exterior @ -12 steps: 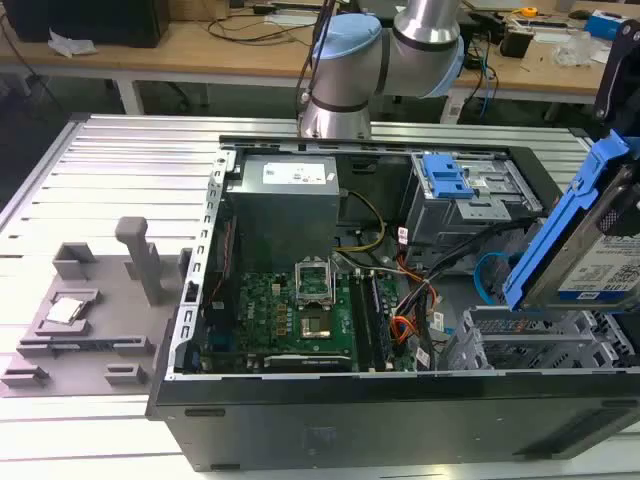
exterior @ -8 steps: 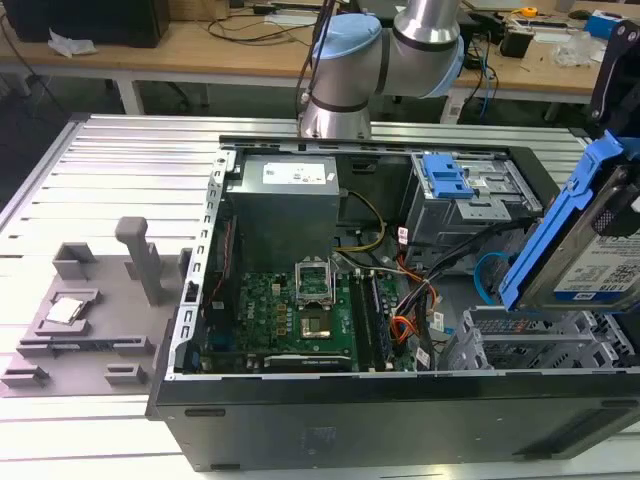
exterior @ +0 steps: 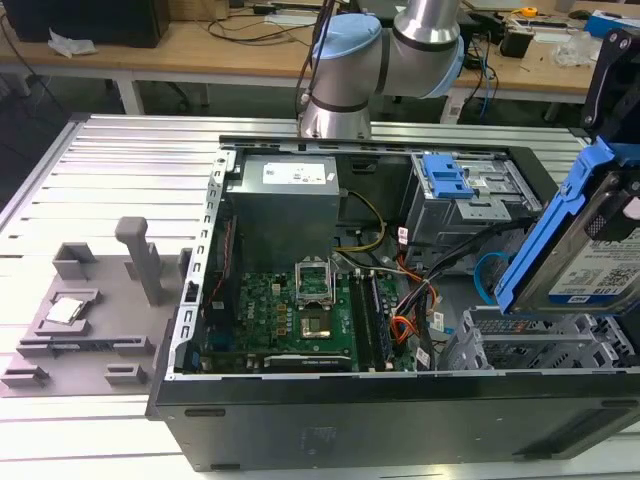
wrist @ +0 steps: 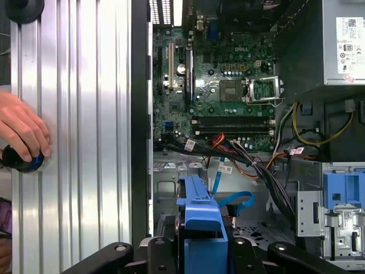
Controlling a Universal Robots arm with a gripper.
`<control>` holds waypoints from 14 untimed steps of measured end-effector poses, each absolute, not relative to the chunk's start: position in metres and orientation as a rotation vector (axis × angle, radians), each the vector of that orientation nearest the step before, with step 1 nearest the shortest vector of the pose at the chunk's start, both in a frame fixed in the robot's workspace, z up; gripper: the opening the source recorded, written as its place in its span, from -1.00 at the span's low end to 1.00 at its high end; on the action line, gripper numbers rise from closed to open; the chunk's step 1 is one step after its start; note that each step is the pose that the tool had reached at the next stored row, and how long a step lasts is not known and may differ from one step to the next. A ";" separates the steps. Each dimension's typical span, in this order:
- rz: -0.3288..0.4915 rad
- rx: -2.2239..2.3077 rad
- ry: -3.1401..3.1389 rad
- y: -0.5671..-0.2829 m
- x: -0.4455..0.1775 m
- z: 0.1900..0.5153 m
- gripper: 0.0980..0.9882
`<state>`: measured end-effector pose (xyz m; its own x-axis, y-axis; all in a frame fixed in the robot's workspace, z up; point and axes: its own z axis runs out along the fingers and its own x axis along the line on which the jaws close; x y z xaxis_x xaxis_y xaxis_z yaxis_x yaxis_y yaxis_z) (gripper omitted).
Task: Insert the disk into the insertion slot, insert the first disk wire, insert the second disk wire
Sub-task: 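Insert the disk into the insertion slot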
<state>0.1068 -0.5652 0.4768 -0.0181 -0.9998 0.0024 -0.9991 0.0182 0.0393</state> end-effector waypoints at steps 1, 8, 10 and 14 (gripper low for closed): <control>-0.041 2.180 -2.220 -0.565 0.107 0.476 -0.39; -0.041 2.180 -2.220 -0.565 0.107 0.470 -0.39; -0.041 2.180 -2.220 -0.565 0.107 0.468 -0.39; -0.041 2.181 -2.220 -0.565 0.107 0.462 -0.39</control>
